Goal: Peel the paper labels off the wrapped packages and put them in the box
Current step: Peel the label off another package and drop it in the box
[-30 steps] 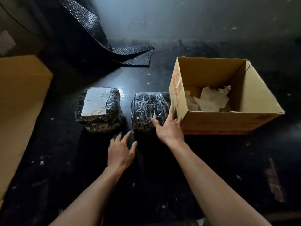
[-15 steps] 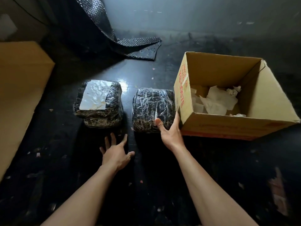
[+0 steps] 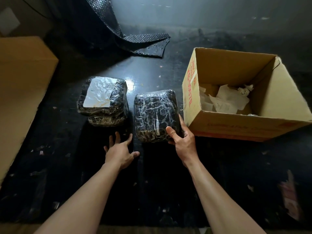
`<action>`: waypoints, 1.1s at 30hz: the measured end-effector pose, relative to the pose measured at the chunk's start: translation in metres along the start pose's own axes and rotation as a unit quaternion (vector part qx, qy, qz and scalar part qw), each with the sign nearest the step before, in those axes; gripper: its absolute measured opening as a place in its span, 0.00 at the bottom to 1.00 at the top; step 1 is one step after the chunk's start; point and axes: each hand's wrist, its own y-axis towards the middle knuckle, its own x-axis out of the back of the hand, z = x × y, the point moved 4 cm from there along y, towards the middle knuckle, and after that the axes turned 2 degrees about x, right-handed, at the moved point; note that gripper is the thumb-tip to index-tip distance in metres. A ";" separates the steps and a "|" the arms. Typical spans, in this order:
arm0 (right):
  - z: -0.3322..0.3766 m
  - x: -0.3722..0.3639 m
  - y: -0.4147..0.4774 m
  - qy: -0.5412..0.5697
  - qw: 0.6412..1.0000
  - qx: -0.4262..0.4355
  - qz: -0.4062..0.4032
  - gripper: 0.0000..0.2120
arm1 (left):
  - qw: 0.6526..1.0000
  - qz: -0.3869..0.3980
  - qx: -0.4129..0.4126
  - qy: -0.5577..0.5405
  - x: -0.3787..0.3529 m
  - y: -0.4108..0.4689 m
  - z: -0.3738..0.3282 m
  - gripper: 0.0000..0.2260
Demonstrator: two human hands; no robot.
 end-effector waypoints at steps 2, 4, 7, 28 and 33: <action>0.000 0.004 -0.013 -0.011 1.000 0.006 0.013 0.33 | 1.000 0.005 -0.001 0.016 0.003 -0.001 0.001 0.39; -0.006 0.012 -0.026 -0.016 1.000 0.001 0.019 0.32 | 1.000 0.007 -0.002 0.030 0.004 -0.001 0.002 0.38; -0.020 0.023 -0.049 -0.013 0.999 -0.022 0.027 0.32 | 0.999 0.002 -0.009 0.030 0.003 -0.002 0.004 0.35; -0.073 0.029 -0.139 -0.170 0.981 -0.084 0.030 0.36 | 0.996 -0.044 -0.048 0.067 -0.003 -0.004 0.025 0.31; -0.069 0.030 -0.132 -0.199 0.976 -0.071 0.046 0.39 | 0.993 -0.050 -0.068 0.079 -0.018 -0.011 0.033 0.30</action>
